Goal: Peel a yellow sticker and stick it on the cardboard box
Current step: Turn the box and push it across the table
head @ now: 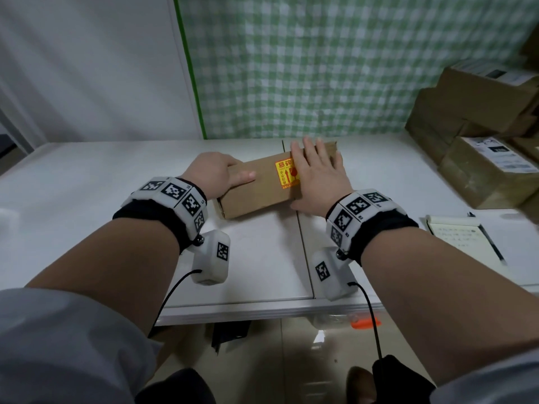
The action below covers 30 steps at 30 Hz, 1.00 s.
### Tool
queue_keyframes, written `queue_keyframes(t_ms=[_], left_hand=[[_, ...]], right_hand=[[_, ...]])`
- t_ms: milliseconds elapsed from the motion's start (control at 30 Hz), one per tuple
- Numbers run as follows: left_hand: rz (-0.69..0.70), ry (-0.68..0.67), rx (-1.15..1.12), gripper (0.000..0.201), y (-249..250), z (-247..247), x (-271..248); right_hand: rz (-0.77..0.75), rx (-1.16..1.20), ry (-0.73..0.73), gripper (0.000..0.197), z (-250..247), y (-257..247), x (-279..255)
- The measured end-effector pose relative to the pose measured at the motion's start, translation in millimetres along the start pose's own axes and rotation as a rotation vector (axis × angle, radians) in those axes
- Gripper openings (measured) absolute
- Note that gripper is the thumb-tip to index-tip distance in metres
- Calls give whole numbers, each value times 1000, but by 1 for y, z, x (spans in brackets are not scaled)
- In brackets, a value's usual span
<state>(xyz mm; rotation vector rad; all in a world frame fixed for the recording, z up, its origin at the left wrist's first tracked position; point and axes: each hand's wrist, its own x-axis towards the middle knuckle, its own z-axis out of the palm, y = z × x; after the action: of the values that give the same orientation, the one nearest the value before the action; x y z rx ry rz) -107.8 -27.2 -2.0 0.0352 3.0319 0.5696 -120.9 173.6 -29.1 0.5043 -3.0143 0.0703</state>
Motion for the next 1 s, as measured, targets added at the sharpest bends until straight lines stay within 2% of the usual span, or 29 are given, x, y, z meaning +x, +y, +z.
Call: queue_keyframes(t_ms=[167,233,367,500,600,866,1000], left_hand=[[33,8,-76,64,-4,0,-15],[12,-45,-147,65,-5,1,-19],[-40,-111,-240,73,-7,7,-26],[-122,-128,-334,100,-11,14,-31],[-163,-156,-409,118,-16,16,-33],[-179,-229,-549,124,-29,24,-36],[-197,-192,-762,120,-35,26,-28]], right_hand=[[-68,-67,46,113,-6,-8,-5],[-44,-54,29,110,-2,-5,-7],[146,230,-17,95,-4,8,-17],[373,515,-32,90,-8,20,-26],[487,659,-48,91,-7,25,-26],[570,786,-84,88,-6,35,-27],[579,920,5,85,-7,40,-21]])
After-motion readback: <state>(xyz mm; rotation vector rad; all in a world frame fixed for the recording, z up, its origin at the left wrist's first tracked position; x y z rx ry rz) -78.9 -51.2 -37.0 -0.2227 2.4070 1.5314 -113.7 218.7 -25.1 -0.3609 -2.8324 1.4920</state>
